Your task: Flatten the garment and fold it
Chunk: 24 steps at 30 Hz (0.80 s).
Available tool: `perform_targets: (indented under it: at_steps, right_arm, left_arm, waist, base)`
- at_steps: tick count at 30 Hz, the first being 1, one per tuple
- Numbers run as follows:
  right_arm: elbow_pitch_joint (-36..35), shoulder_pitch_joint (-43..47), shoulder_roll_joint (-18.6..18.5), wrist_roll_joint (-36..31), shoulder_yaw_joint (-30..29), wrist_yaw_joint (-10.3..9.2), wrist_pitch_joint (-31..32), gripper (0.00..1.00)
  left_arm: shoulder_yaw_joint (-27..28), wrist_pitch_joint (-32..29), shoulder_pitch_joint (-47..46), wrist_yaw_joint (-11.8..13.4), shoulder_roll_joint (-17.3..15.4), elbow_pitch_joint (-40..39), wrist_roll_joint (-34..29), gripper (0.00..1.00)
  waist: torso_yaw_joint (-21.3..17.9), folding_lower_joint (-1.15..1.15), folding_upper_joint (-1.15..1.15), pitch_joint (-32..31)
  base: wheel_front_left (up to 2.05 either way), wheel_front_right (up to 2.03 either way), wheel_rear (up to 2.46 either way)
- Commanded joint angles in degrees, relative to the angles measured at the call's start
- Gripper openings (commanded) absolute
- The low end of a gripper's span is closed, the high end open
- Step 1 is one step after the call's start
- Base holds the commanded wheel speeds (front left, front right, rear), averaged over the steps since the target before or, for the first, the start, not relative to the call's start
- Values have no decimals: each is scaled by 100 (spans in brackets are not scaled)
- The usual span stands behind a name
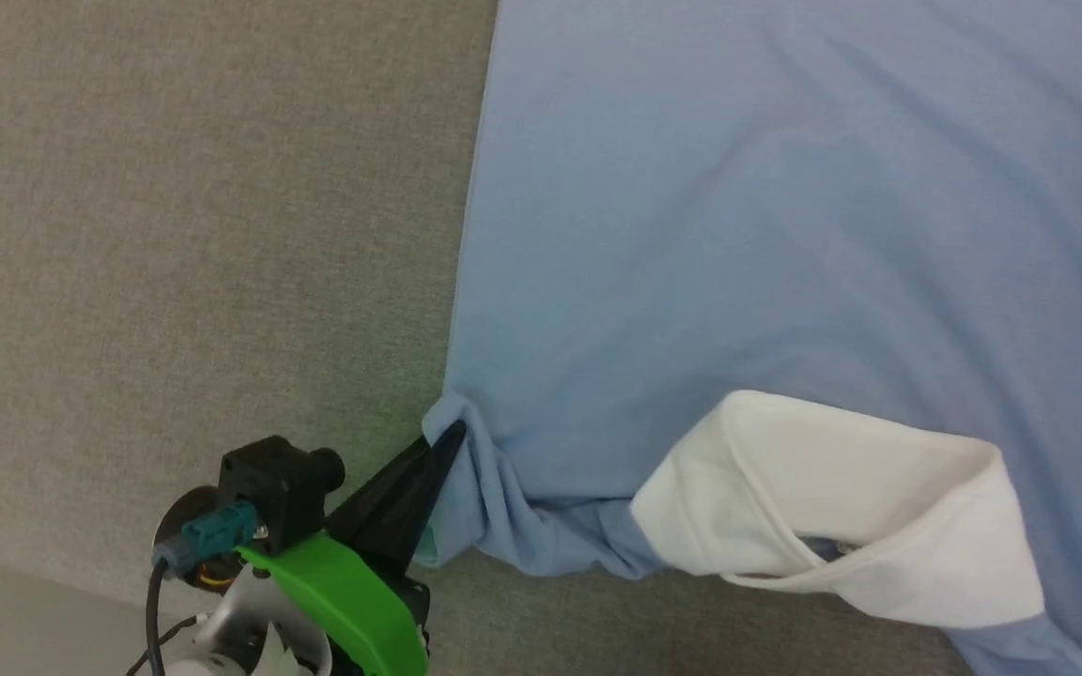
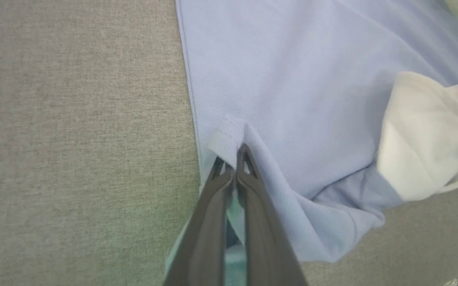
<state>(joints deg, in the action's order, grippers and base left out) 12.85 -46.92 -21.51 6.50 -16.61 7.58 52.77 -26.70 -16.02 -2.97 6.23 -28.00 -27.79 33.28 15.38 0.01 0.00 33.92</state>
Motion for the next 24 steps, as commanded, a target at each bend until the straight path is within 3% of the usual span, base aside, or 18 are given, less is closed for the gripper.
perform_targets:
  at_steps: [1,2,3,9,16,20,24]
  right_arm:
    - [83,-46,73,-76,-42,-9,108,100]
    - [116,-21,90,-82,-14,-9,203,38]
    - [119,-20,96,-87,-39,-9,231,0]
    - [108,14,53,-65,-126,-9,134,0]
    - [8,300,73,270,-330,-9,-372,0]
    - [-271,1053,19,556,-496,-9,-622,0]
    - [-752,2185,228,840,-898,-9,-654,0]
  left_arm:
    - [-3,54,-135,-39,52,36,-59,0]
    - [-8,64,-144,-41,60,55,-58,0]
    - [-5,74,-147,-40,63,69,-57,0]
    - [58,157,-120,-7,51,158,-45,0]
    - [187,240,79,71,-34,215,20,0]
    - [330,445,199,121,-82,204,2,0]
    - [490,687,380,198,-108,247,-1,0]
  waist:
    - [302,-1,0,297]
    - [309,-1,0,301]
    - [310,-1,0,302]
    - [148,-1,0,114]
    - [-356,-1,0,-537]
    - [-646,-1,0,-1048]
    - [-938,-1,0,-1500]
  base:
    - [0,0,0]
    - [0,0,0]
    - [0,0,0]
    - [0,0,0]
    - [0,0,0]
    - [0,0,0]
    - [0,0,0]
